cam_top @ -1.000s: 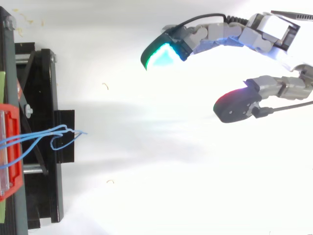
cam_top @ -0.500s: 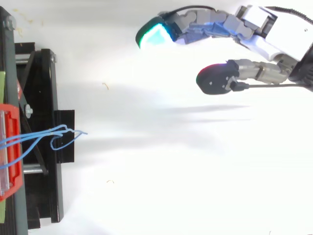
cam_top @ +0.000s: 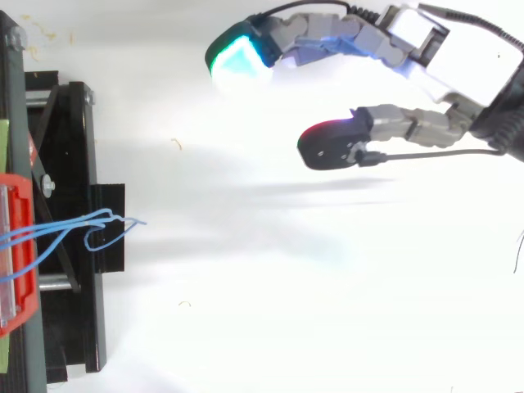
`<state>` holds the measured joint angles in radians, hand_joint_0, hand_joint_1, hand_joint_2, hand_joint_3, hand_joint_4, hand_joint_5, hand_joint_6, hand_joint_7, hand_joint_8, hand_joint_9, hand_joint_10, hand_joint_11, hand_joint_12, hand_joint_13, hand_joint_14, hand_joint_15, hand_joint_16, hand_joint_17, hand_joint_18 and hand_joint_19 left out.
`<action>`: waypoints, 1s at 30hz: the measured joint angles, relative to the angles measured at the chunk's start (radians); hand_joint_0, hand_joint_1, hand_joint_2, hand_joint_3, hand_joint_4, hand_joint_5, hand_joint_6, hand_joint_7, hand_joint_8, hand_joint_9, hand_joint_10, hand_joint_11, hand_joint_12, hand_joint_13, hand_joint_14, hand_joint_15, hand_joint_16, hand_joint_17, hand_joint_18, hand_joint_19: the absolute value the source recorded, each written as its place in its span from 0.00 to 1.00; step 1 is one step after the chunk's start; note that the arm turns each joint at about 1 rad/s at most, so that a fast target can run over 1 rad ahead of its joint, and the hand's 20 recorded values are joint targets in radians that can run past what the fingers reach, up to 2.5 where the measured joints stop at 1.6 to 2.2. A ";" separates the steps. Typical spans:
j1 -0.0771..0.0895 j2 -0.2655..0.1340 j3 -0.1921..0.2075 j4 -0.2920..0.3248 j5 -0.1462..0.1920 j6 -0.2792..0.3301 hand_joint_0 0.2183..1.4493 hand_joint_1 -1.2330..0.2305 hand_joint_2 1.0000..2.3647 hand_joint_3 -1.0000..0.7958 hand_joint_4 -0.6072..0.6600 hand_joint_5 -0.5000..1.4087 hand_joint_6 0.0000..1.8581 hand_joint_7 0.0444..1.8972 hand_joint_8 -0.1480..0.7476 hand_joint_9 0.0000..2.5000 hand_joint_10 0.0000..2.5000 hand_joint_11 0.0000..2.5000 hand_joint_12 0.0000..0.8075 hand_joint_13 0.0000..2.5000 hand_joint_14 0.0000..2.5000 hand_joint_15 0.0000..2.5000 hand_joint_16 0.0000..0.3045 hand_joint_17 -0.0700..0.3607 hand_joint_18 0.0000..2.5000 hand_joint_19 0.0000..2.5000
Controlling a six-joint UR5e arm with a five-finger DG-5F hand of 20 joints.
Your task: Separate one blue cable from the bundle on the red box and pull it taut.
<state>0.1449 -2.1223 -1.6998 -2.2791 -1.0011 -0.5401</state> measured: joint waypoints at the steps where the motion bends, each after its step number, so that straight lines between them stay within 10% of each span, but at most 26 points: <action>1: 0.001 -0.008 0.008 -0.001 0.001 -0.003 0.24 0.50 0.00 0.28 0.62 0.14 0.27 0.34 0.48 0.14 0.00 0.03 0.42 0.16 0.00 0.08 0.15 0.40 0.21 0.15; 18: -0.012 -0.317 0.376 -0.146 -0.094 0.160 0.25 0.50 0.00 0.28 0.63 0.14 0.27 0.34 0.48 0.15 0.00 0.04 0.42 0.17 0.00 0.08 0.15 0.40 0.22 0.15; 30: 0.001 -0.328 0.409 -0.108 -0.101 0.148 0.25 0.50 0.00 0.28 0.64 0.15 0.27 0.33 0.49 0.16 0.00 0.04 0.42 0.17 0.00 0.08 0.15 0.40 0.22 0.15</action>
<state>0.1460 -2.4506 -1.2906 -2.3875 -1.1026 -0.3917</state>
